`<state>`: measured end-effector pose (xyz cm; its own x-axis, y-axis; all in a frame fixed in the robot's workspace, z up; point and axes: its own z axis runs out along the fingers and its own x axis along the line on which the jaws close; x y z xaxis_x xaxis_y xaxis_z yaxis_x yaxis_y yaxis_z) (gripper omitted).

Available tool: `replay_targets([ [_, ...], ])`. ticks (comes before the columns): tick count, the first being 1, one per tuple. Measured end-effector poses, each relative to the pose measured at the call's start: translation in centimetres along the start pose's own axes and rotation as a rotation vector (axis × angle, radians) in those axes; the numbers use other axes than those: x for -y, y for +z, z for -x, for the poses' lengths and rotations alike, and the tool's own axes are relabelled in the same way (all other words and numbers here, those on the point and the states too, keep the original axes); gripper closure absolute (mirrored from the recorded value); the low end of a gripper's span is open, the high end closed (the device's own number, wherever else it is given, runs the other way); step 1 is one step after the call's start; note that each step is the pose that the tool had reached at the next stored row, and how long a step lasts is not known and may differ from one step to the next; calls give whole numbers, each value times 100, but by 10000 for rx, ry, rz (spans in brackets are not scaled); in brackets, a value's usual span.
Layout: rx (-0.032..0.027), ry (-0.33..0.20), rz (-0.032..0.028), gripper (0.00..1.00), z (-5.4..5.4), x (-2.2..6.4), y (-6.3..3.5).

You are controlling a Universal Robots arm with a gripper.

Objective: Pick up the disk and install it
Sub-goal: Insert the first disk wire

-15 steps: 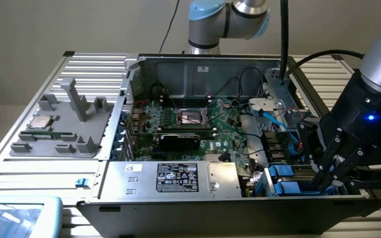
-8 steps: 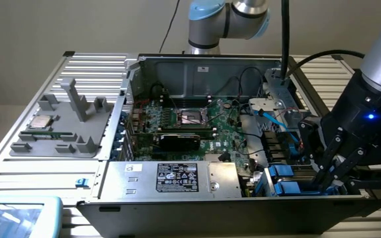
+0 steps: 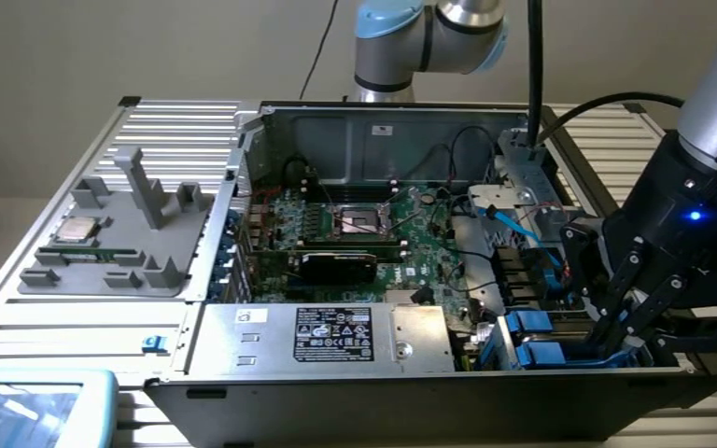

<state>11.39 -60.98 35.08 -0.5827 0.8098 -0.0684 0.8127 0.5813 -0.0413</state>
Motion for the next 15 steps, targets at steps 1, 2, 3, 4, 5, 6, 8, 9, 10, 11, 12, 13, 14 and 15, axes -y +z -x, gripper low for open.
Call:
replay_targets([
  [1, 1, 0, 0, 84, 0, 0, 0],
  [2, 0, 0, 0, 84, 0, 0, 0],
  [3, 1, 0, 0, 84, 0, 0, 0],
  [4, 1, 0, -1, 84, 0, 0, -1],
  [5, 1, 0, 0, 84, 0, 0, 0],
  [6, 0, 0, 0, 84, 0, 0, 0],
  [8, 1, 0, 0, 84, 0, 0, 0],
  [9, 0, 0, 0, 84, 0, 0, 0],
  [10, 1, 0, -1, 84, 0, 0, -1],
  [11, 1, 0, 0, 84, 0, 0, 0],
  [12, 2, 0, -1, 84, 0, 0, -1],
  [13, 1, 0, -1, 84, 0, 0, 0],
  [14, 1, 0, -1, 84, 0, 0, 0],
  [15, 2, 1, -2, 84, -2, -1, -1],
])
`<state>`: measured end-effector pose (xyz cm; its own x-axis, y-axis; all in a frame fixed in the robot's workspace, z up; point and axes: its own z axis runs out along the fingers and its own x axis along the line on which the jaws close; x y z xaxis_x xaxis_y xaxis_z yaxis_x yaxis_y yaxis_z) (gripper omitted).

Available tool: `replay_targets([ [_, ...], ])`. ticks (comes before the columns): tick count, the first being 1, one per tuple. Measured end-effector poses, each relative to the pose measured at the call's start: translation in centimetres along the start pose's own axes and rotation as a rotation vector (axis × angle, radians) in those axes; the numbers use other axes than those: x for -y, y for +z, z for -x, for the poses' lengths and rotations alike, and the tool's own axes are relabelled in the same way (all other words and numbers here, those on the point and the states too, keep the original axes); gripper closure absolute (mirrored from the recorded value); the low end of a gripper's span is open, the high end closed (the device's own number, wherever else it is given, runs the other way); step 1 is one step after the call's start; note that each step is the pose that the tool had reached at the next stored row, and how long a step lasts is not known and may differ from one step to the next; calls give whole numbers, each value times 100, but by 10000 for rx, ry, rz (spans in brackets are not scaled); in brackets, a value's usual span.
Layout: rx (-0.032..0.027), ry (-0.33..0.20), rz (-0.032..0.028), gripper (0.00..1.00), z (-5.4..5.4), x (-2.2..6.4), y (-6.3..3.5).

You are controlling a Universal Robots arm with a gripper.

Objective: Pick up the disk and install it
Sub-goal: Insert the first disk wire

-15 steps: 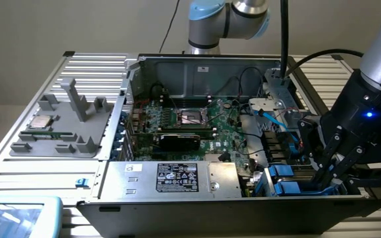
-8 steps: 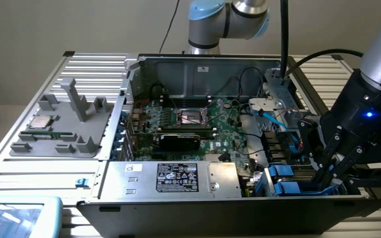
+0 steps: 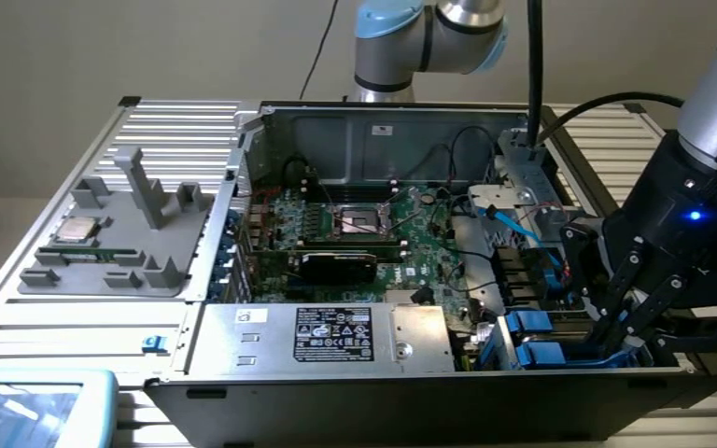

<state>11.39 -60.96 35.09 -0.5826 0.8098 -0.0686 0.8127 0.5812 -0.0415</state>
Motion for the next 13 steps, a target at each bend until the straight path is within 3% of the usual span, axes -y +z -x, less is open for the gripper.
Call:
replay_targets([
  [6, -11, 225, -16, 84, -17, -18, -1],
  [13, -48, 1105, -77, 84, -18, -19, -2],
])
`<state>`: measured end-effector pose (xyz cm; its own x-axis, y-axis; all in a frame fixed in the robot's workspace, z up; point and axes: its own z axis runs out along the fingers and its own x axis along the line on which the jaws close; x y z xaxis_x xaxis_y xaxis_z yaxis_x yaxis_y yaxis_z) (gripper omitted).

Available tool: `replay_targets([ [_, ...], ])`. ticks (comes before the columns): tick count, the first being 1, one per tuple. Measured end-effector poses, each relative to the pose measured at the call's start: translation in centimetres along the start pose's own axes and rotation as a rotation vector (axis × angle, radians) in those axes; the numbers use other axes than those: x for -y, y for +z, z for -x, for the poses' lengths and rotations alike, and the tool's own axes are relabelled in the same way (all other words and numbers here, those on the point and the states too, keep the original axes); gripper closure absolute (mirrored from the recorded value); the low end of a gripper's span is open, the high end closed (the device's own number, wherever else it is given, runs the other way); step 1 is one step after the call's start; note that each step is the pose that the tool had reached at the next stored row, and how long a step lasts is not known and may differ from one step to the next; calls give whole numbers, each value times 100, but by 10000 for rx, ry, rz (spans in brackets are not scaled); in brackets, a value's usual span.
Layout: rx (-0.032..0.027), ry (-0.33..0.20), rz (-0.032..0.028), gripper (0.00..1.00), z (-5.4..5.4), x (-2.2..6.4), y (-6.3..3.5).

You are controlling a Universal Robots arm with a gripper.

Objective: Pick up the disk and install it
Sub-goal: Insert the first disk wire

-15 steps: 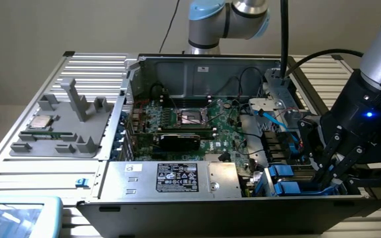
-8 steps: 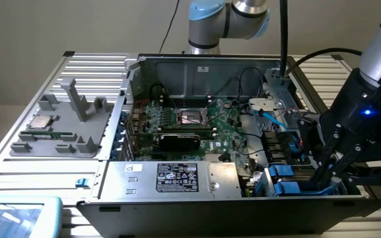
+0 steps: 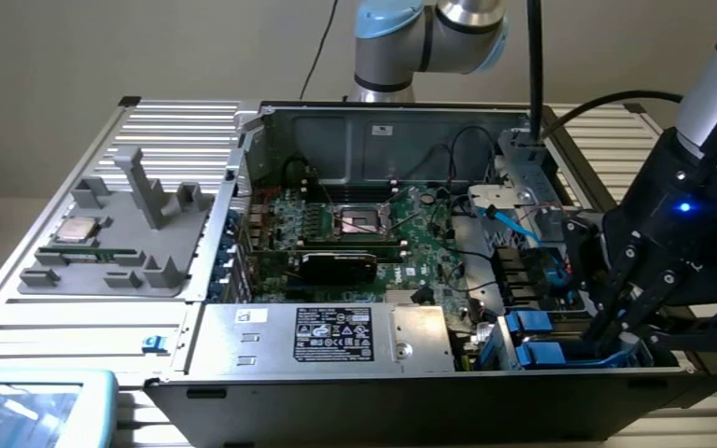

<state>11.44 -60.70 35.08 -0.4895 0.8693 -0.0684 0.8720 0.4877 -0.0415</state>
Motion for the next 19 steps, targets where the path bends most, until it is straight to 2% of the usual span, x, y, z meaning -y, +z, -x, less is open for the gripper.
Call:
replay_targets([
  [9, -55, 1308, -90, 84, 0, 0, 0],
  [14, -65, 1460, -106, 84, 1, 0, 1],
  [19, -92, 2114, -152, 84, 1, -1, 0],
])
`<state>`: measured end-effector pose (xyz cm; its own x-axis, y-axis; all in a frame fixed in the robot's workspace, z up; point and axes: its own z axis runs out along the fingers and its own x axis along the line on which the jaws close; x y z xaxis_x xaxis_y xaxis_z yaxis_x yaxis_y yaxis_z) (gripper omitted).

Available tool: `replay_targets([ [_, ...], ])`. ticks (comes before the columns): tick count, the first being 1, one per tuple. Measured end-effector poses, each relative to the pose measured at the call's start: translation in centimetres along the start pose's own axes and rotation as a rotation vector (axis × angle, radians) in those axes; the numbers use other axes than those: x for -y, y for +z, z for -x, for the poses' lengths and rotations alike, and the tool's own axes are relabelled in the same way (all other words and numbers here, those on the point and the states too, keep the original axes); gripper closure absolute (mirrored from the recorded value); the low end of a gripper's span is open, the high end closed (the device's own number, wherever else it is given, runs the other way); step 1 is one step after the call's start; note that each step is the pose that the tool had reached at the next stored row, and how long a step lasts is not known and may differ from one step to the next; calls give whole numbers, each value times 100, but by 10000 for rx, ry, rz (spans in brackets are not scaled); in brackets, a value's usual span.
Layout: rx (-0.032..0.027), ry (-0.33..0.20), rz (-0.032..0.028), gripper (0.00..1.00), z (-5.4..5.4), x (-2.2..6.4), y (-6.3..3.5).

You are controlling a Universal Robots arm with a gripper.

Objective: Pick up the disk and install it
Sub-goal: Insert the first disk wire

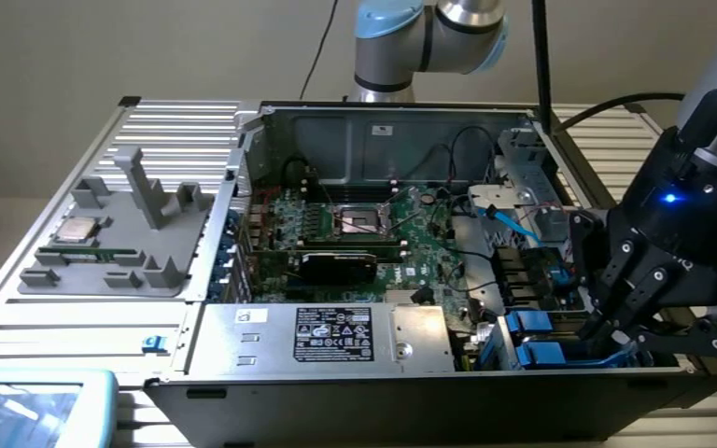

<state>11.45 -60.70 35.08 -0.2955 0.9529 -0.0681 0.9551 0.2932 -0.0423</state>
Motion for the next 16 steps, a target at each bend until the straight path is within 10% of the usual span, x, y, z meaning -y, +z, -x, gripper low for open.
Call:
replay_targets([
  [16, -87, 2020, -139, 84, -1, 0, 0],
])
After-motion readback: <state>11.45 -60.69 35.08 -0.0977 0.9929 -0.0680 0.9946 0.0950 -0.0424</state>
